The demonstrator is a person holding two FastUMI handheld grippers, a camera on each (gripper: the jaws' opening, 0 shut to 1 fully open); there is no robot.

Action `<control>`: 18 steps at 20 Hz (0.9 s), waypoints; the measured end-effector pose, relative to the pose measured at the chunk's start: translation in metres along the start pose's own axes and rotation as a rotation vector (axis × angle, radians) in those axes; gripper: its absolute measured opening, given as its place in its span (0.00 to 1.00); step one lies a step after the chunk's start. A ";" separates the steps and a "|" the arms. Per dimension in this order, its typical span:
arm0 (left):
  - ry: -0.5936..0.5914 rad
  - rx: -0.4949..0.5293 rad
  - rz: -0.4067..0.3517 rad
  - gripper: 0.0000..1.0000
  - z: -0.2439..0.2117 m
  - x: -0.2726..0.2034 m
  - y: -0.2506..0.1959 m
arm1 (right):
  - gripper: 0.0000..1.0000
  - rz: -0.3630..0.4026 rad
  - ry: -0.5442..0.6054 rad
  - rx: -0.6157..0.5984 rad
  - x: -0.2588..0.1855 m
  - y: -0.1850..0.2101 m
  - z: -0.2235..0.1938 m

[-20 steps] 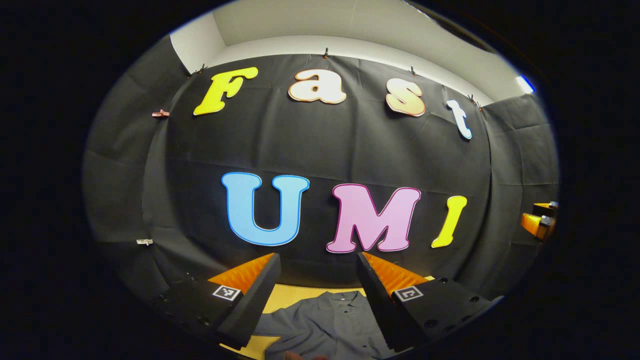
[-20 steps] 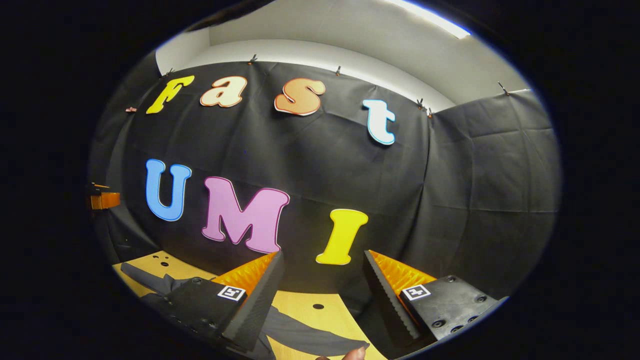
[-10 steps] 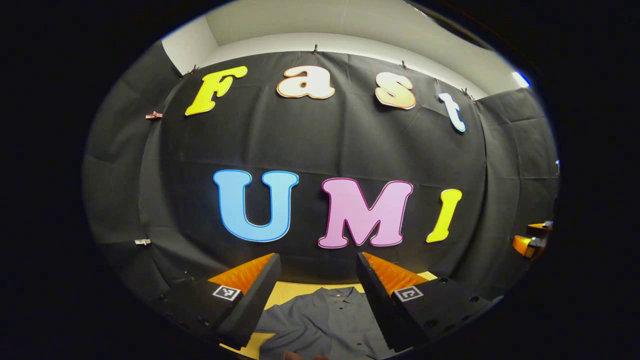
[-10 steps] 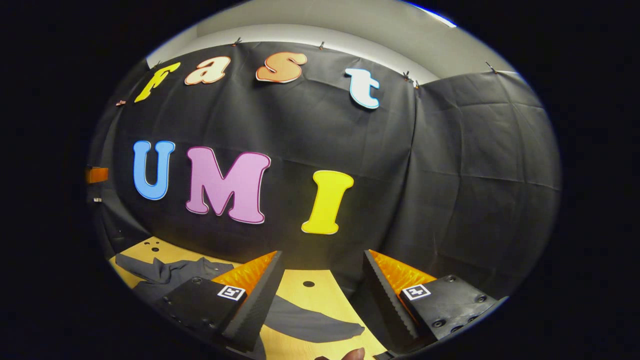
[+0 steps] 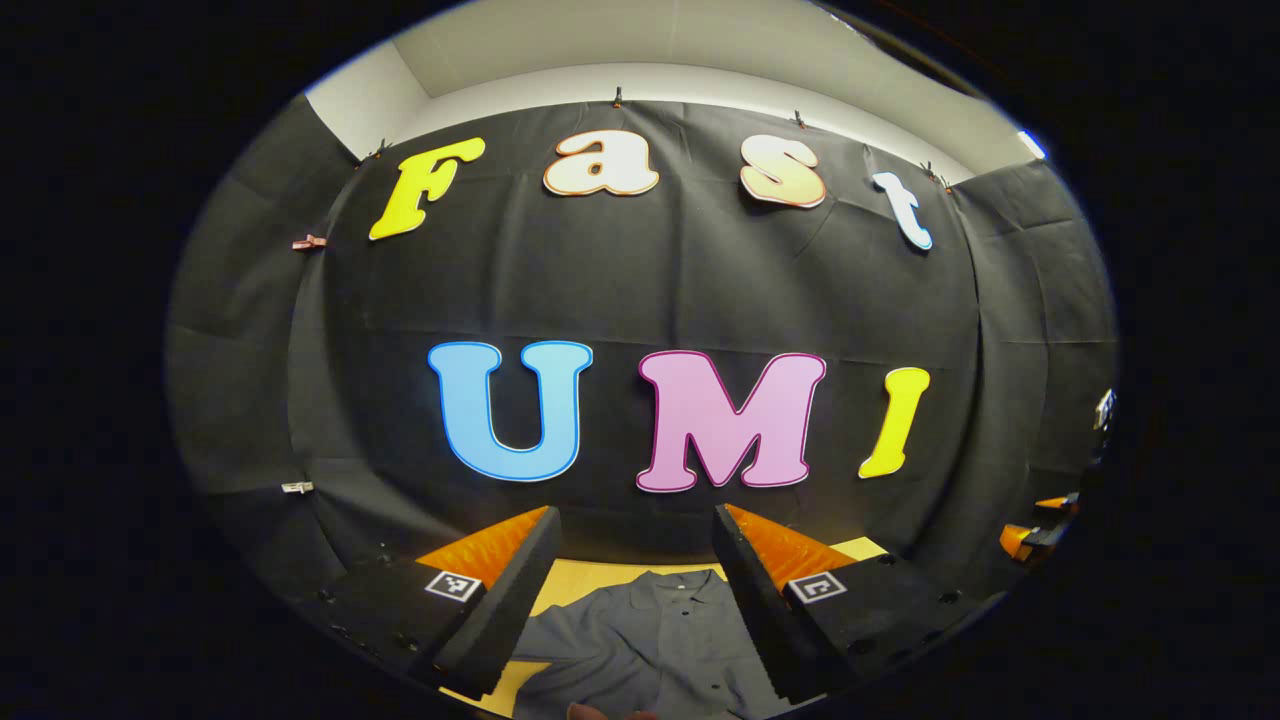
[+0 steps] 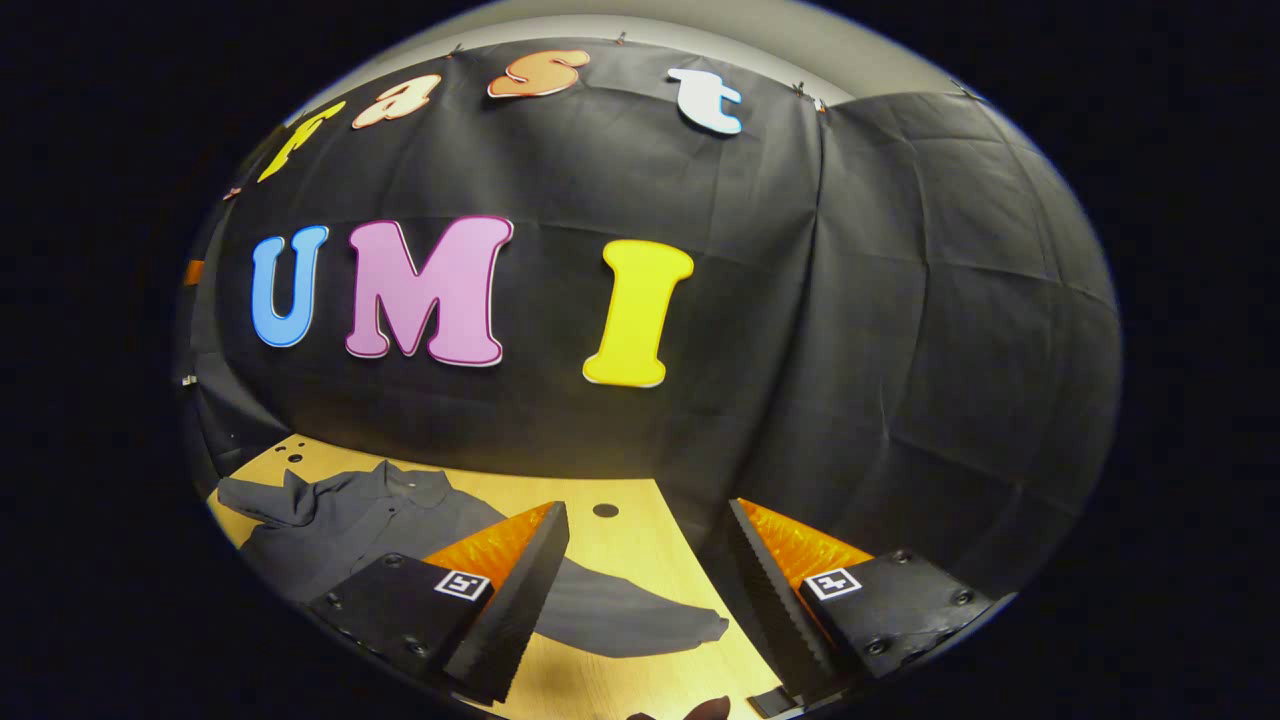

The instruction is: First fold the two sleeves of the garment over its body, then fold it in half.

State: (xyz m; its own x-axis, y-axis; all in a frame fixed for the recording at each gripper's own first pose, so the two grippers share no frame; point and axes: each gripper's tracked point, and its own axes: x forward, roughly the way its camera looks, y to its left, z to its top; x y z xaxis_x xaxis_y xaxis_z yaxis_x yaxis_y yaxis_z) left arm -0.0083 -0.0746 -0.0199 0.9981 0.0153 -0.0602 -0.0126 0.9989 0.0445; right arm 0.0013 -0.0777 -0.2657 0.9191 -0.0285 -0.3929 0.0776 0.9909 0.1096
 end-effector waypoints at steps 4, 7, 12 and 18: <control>0.009 -0.013 0.052 0.96 -0.001 -0.003 -0.003 | 0.98 0.001 0.087 -0.003 0.030 -0.015 -0.050; 0.001 0.018 0.093 0.96 0.003 -0.009 -0.007 | 0.98 -0.012 0.145 0.008 0.048 -0.037 -0.090; 0.002 0.066 0.147 0.95 0.007 -0.018 -0.016 | 0.98 0.000 0.279 0.063 0.082 -0.051 -0.165; 0.029 0.074 0.172 0.95 0.001 -0.021 -0.033 | 0.98 -0.041 0.406 0.107 0.109 -0.072 -0.237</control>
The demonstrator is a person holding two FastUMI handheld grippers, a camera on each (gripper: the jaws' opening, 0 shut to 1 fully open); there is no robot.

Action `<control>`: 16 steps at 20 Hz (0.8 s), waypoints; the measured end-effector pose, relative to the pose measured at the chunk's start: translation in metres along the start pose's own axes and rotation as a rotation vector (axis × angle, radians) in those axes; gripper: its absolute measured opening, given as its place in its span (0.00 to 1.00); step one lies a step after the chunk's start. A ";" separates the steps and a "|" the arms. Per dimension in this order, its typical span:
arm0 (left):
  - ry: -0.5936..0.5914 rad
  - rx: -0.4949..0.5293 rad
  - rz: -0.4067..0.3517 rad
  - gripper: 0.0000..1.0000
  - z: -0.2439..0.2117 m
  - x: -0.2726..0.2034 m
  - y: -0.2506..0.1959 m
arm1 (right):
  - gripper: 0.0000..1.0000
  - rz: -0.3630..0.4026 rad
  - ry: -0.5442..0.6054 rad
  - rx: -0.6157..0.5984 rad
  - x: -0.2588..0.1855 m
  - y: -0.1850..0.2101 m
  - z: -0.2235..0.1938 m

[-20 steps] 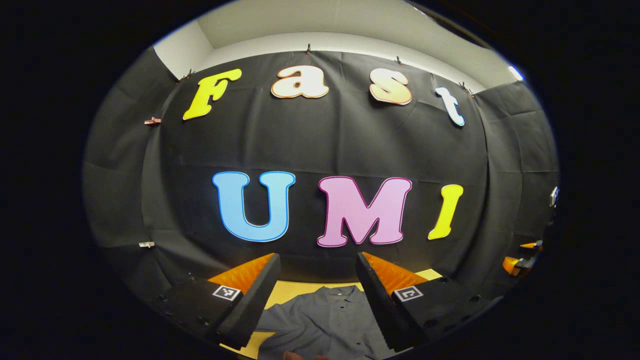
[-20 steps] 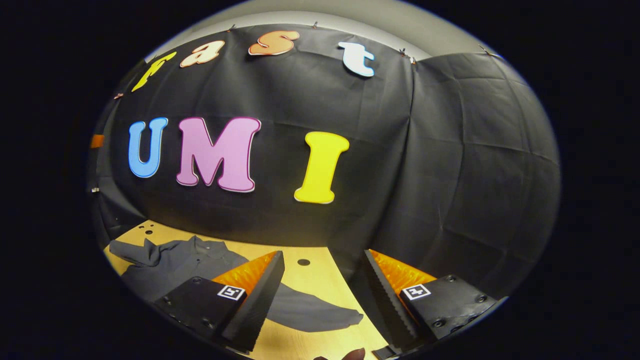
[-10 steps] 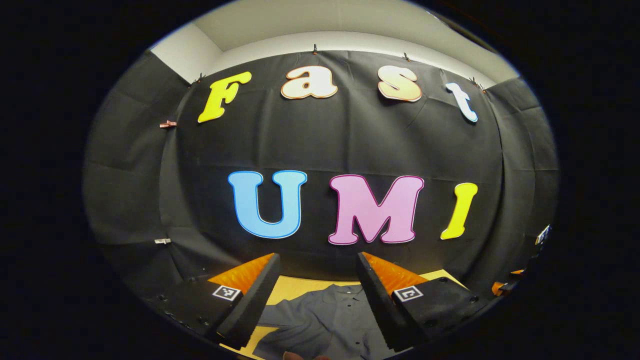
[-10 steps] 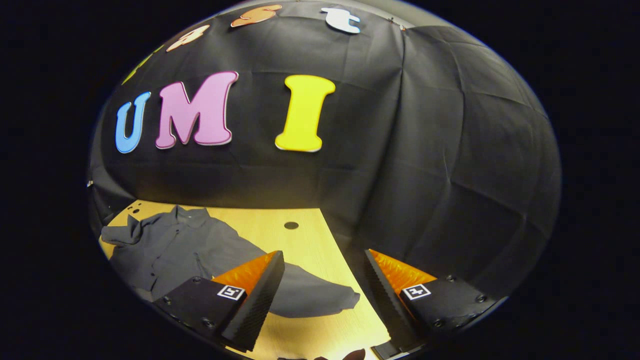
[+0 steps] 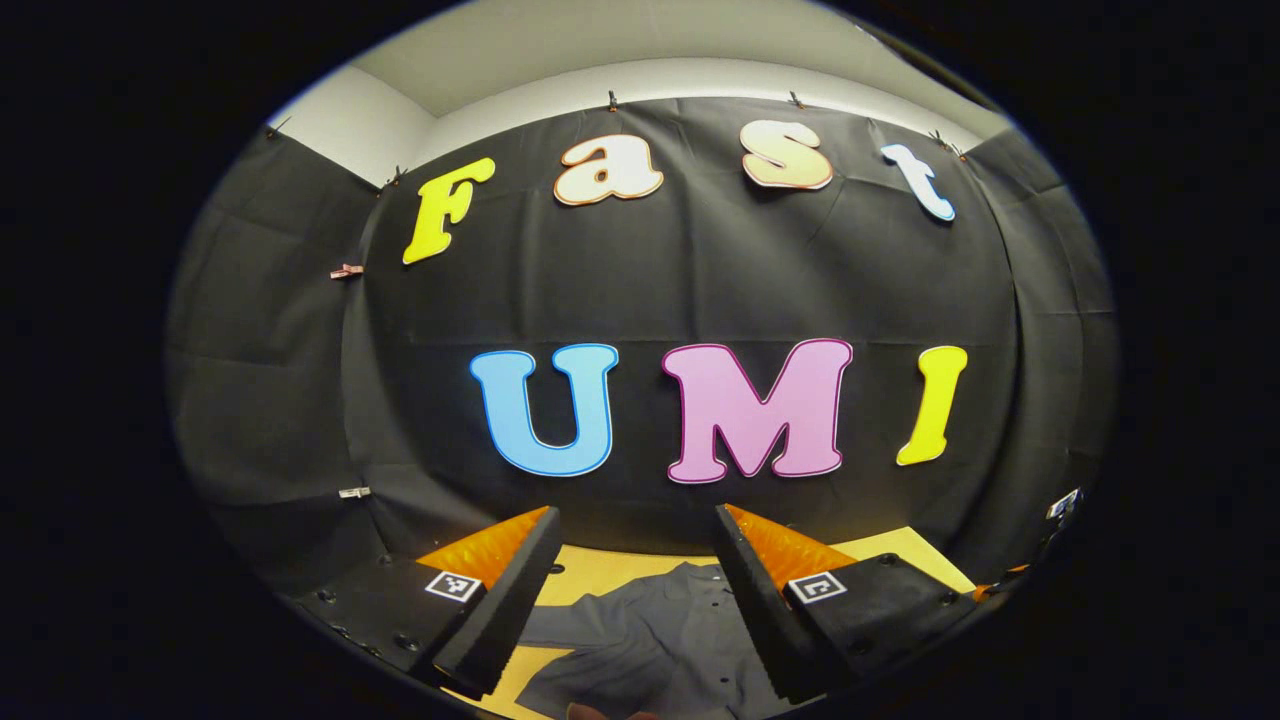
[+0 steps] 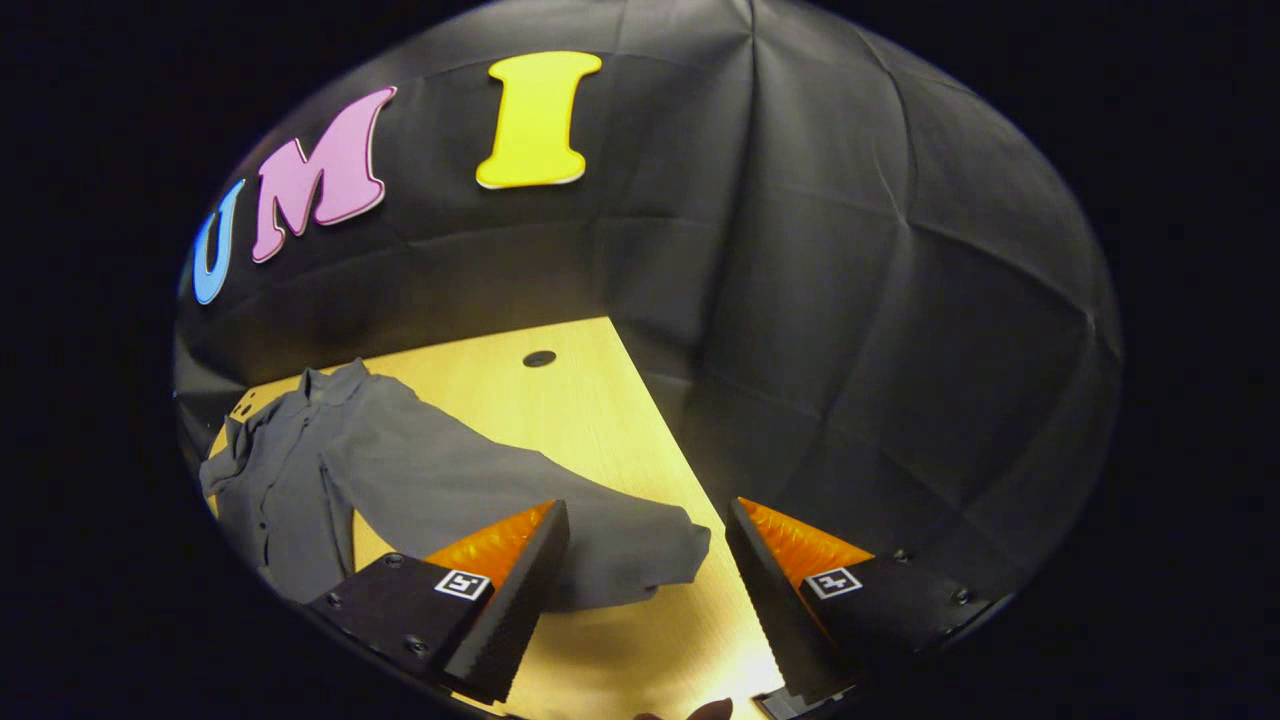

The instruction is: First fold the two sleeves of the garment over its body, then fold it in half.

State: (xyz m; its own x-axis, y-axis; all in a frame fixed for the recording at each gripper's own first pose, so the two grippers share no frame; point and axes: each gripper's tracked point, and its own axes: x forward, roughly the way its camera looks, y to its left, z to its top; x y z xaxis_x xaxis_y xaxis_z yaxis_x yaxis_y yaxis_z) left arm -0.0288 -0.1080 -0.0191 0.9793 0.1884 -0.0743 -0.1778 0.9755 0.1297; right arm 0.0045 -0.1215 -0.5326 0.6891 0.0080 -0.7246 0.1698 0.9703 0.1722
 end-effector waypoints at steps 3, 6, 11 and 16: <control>0.015 -0.011 0.018 0.95 -0.005 -0.002 -0.003 | 0.98 -0.004 0.064 -0.043 0.024 -0.005 -0.029; 0.016 0.011 0.035 0.95 -0.003 -0.005 -0.001 | 0.98 -0.008 0.118 -0.031 0.037 -0.007 -0.049; 0.027 0.002 0.060 0.96 -0.006 -0.005 0.008 | 0.98 0.004 0.171 0.037 0.050 -0.004 -0.065; 0.025 0.003 0.062 0.95 -0.008 -0.003 0.019 | 0.28 0.065 0.182 0.061 0.051 0.019 -0.061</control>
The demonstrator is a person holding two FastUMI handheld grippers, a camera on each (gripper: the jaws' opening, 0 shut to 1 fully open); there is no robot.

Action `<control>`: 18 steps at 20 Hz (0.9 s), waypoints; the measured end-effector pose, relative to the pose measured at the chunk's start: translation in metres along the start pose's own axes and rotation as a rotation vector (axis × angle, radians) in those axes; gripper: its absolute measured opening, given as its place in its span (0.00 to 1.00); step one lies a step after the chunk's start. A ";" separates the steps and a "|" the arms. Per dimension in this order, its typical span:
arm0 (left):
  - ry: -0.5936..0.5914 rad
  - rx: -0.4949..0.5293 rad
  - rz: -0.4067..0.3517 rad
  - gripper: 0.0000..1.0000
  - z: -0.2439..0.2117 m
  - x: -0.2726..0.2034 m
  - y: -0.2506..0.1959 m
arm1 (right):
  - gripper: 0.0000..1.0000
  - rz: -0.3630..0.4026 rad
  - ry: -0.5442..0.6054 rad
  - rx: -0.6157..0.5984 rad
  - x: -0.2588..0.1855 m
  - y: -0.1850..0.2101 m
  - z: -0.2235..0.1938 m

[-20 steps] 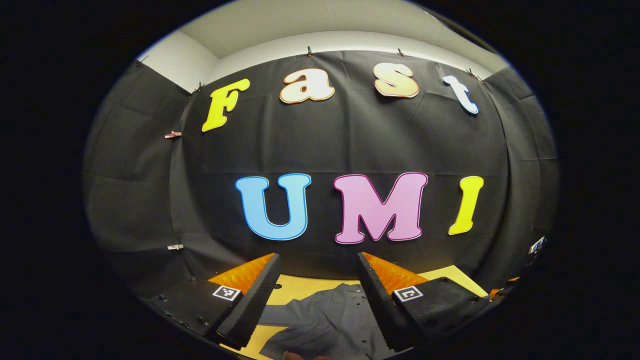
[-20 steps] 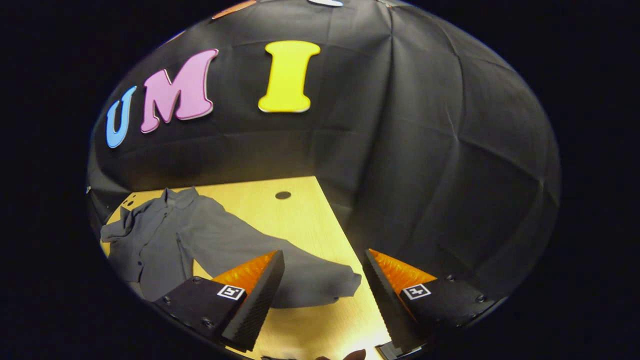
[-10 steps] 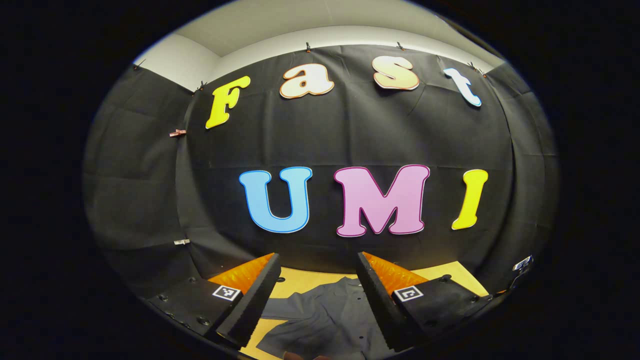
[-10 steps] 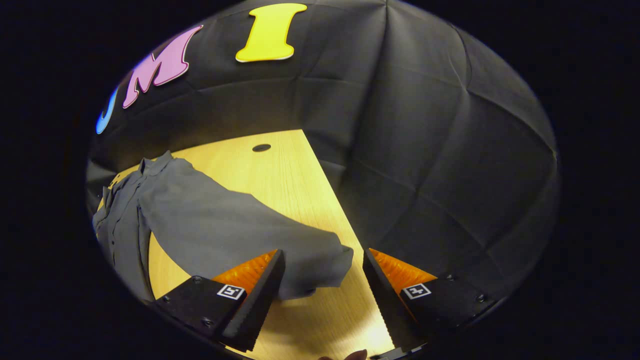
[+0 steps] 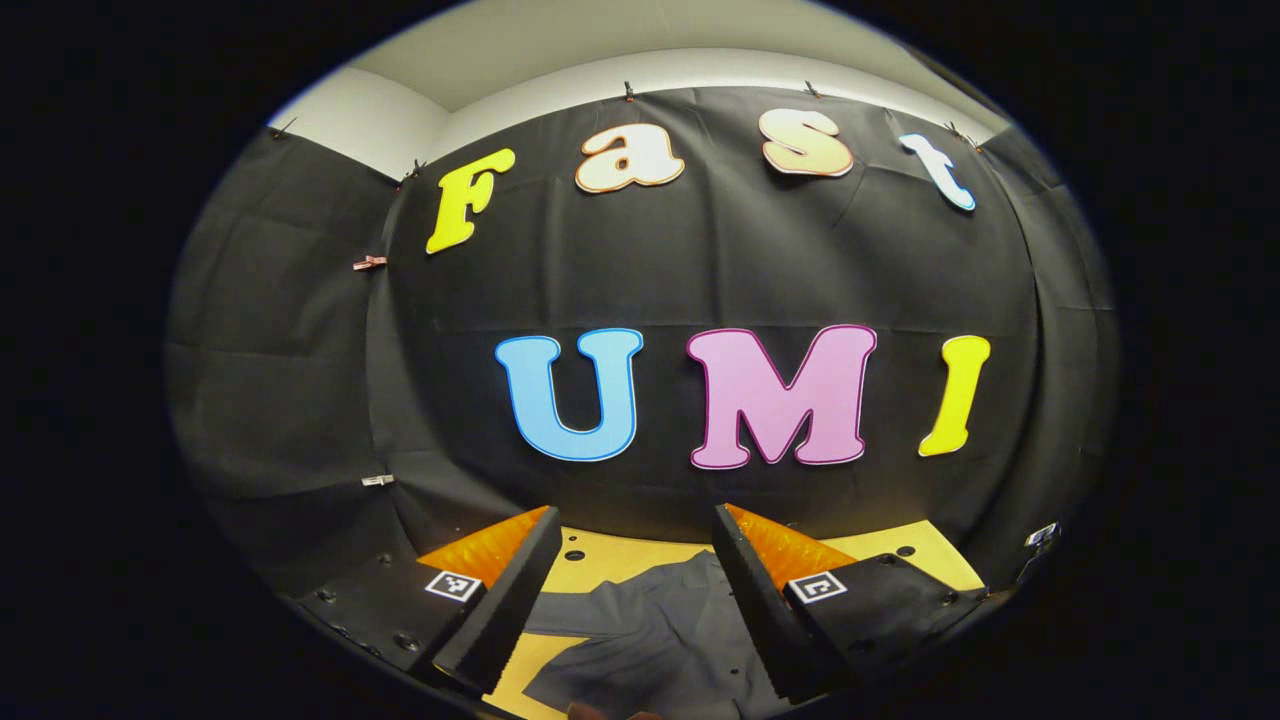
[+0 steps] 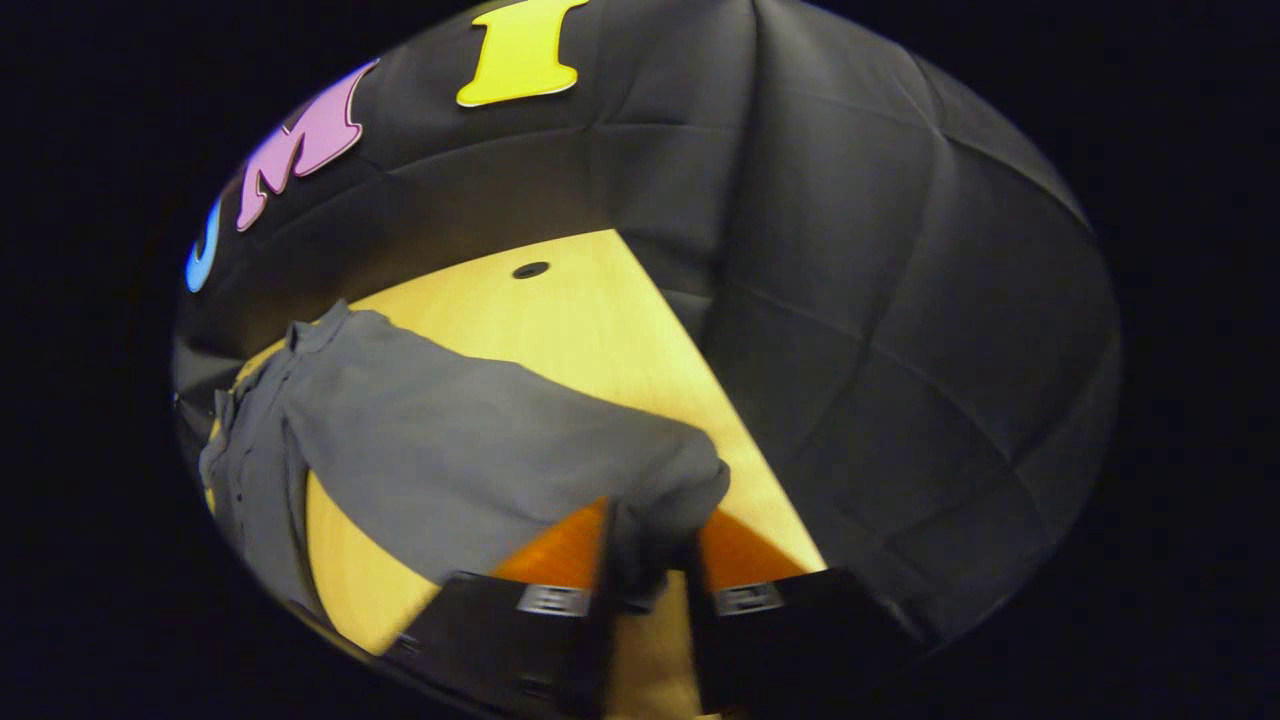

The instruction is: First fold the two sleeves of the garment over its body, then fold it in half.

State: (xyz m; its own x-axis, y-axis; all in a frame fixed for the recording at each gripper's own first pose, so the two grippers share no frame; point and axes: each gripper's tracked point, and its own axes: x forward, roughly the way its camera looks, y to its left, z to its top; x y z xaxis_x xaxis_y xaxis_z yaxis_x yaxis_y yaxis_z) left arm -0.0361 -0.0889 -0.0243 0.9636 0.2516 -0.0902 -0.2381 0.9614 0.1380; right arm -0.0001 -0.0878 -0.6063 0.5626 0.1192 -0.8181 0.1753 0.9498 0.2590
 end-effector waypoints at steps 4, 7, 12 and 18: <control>-0.009 -0.004 -0.014 0.95 -0.004 0.009 0.017 | 0.08 -0.044 -0.065 0.019 -0.024 0.005 0.020; -0.008 -0.011 -0.049 0.96 -0.010 0.019 0.032 | 0.08 -0.053 -0.149 -0.002 -0.056 0.012 0.044; -0.016 -0.033 -0.121 0.96 -0.015 0.040 0.060 | 0.08 -0.081 -0.248 -0.035 -0.114 0.047 0.065; -0.004 -0.081 -0.167 0.96 -0.029 0.064 0.106 | 0.08 -0.070 -0.332 -0.061 -0.170 0.123 0.088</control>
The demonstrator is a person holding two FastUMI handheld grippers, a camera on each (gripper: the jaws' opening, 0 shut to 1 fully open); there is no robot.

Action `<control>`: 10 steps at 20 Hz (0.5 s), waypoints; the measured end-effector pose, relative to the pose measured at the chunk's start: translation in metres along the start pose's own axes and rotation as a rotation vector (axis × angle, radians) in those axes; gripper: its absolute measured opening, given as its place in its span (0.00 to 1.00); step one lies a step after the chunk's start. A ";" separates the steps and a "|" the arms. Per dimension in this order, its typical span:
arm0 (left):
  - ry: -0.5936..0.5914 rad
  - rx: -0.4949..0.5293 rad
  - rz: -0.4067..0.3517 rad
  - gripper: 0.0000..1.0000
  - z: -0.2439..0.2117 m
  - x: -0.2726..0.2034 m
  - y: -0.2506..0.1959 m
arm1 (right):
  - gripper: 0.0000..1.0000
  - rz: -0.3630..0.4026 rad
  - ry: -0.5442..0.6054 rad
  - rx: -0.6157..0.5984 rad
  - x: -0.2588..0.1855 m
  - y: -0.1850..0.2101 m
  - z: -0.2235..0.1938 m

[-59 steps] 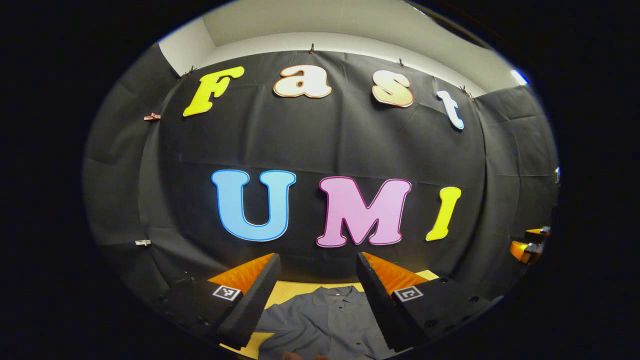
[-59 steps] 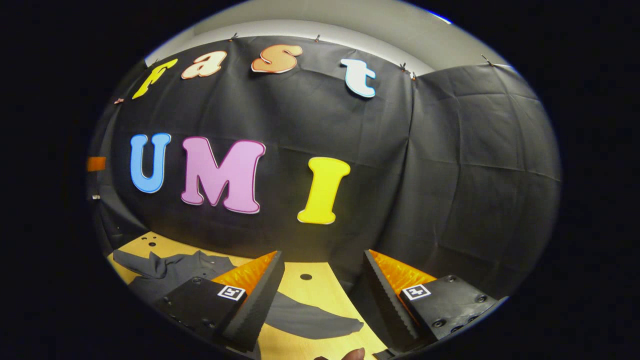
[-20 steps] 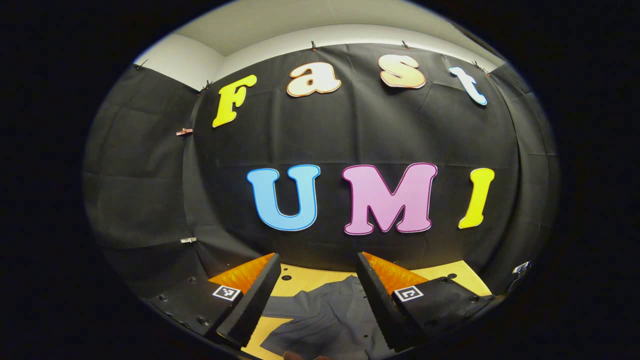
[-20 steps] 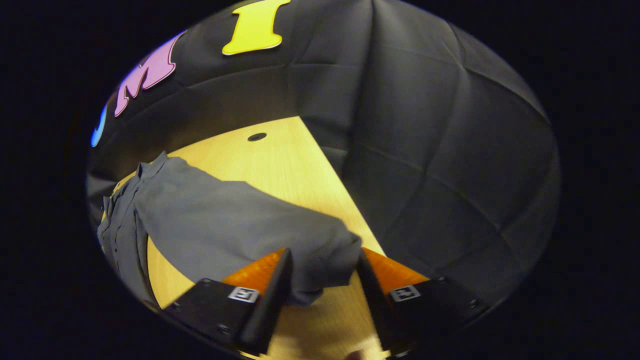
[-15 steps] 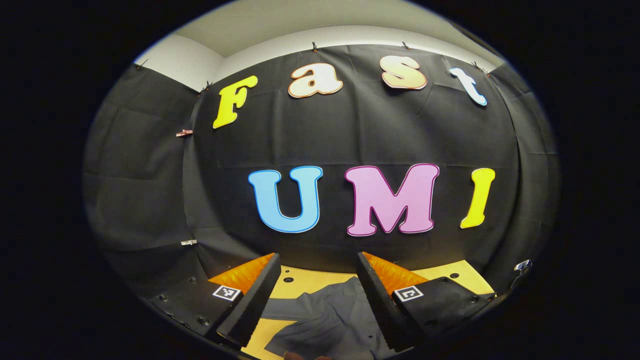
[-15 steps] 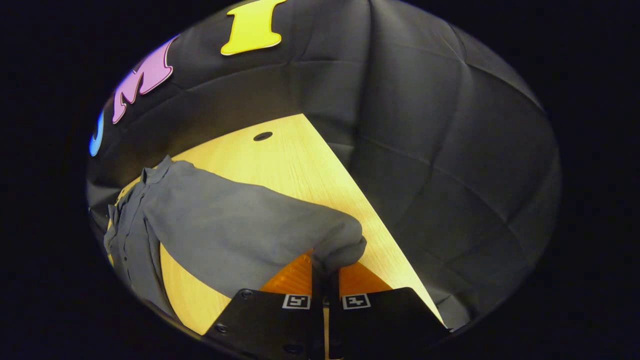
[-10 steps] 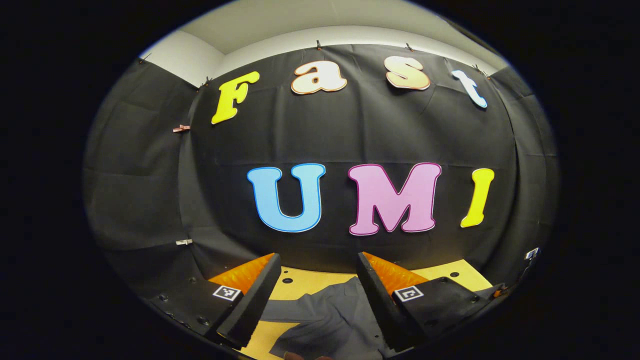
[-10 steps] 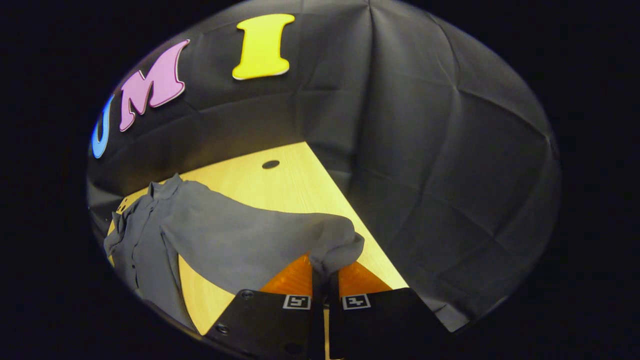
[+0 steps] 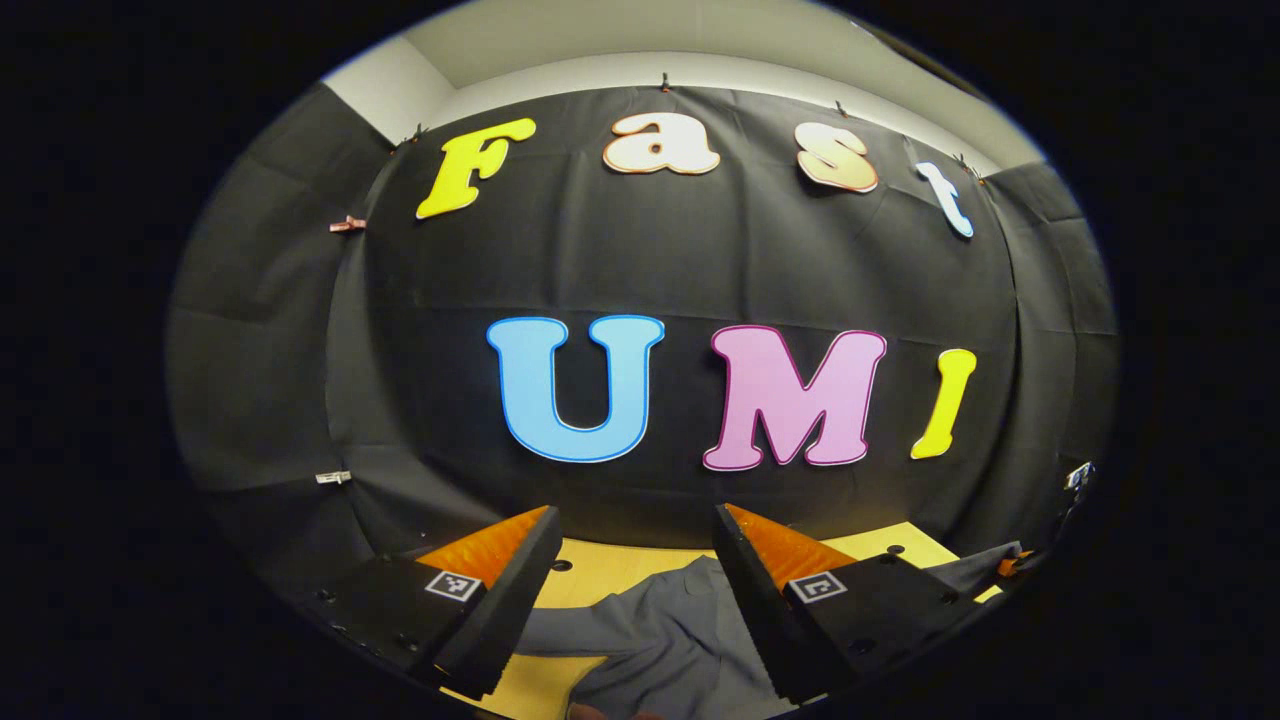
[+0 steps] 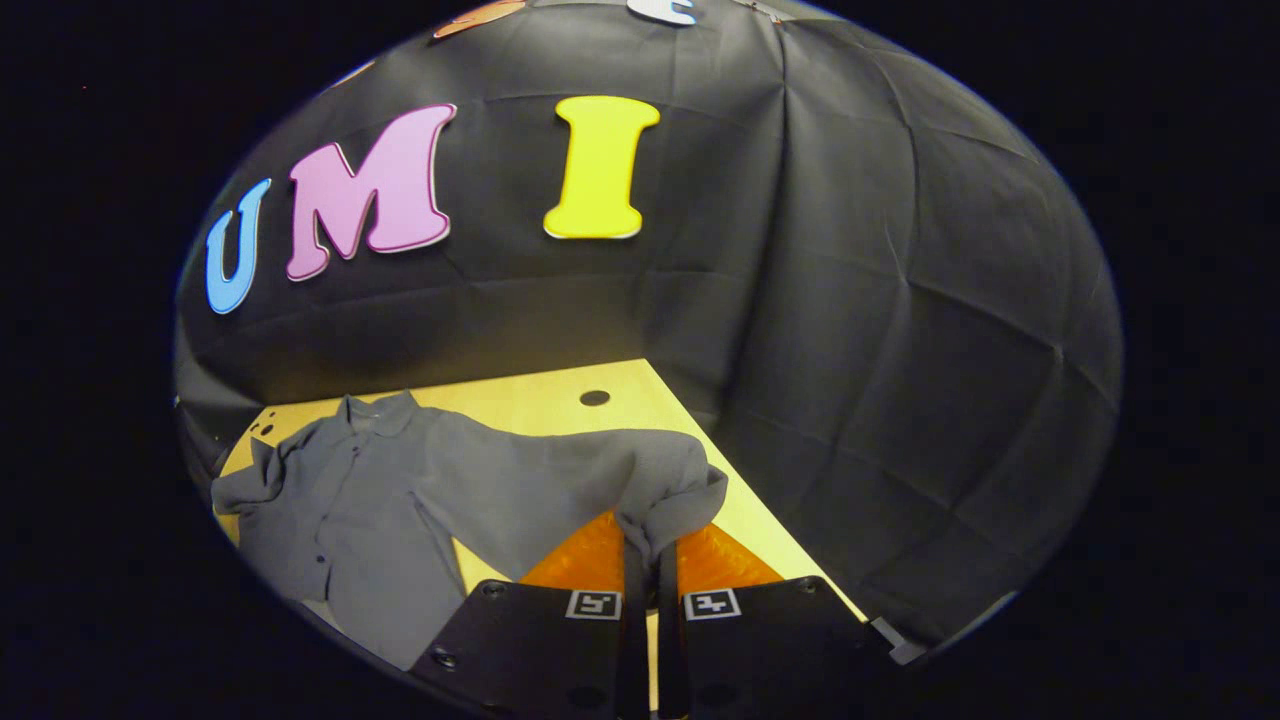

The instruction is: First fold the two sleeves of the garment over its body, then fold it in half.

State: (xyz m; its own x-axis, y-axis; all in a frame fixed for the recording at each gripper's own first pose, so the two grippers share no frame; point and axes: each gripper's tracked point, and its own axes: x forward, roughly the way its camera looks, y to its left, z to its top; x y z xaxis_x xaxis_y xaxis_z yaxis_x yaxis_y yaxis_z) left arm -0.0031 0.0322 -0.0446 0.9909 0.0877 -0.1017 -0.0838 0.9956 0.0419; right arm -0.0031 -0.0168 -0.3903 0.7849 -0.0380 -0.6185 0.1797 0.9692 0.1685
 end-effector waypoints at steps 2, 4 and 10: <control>-0.002 -0.008 -0.006 0.95 -0.004 0.004 0.019 | 0.08 0.021 -0.033 0.000 -0.011 0.030 0.019; -0.003 -0.007 0.001 0.95 -0.009 0.010 0.042 | 0.08 0.052 -0.065 0.006 -0.019 0.066 0.039; 0.007 -0.049 -0.002 0.96 -0.025 0.027 0.095 | 0.08 0.161 -0.141 -0.041 -0.033 0.179 0.084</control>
State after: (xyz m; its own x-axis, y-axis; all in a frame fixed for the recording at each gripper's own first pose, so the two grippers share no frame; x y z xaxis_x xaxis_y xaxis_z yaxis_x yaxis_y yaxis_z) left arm 0.0134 0.1302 -0.0687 0.9904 0.0857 -0.1089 -0.0869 0.9962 -0.0068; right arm 0.0530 0.1374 -0.2756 0.8773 0.0877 -0.4719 0.0227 0.9745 0.2234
